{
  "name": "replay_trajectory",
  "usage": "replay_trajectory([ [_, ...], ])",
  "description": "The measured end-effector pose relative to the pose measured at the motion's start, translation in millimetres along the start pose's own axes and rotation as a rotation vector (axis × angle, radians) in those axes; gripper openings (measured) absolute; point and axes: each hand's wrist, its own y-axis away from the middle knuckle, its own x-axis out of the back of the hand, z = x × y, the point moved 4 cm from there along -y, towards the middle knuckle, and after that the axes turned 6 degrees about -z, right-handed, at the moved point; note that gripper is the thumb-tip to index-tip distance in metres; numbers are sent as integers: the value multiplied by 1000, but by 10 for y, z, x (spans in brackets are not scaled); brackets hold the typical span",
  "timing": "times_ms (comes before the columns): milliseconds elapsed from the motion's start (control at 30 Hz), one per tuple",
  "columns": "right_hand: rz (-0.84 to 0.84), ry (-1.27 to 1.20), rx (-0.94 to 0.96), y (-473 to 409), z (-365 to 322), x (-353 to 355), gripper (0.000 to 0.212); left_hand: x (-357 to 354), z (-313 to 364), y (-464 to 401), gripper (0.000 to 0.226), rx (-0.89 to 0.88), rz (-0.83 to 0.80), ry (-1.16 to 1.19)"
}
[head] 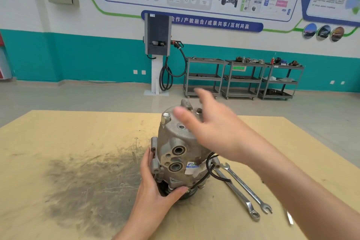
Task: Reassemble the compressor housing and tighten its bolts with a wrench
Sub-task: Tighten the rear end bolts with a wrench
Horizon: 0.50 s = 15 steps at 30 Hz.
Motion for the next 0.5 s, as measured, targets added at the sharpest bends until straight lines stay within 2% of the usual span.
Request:
replay_trajectory([
  [33,-38,121,-24,-43,-44,-85,96,0,4,-4,116,8,2,-3],
  [100,-12,248,-59,-111,-75,-180,88,-2,4,-13,116,25,-3,5],
  [300,128,207,4,-182,17,-234,53,-22,1,3,126,42,-57,78],
  [500,118,168,126,-223,155,-177,52,14,37,46,126,-6,-34,136],
])
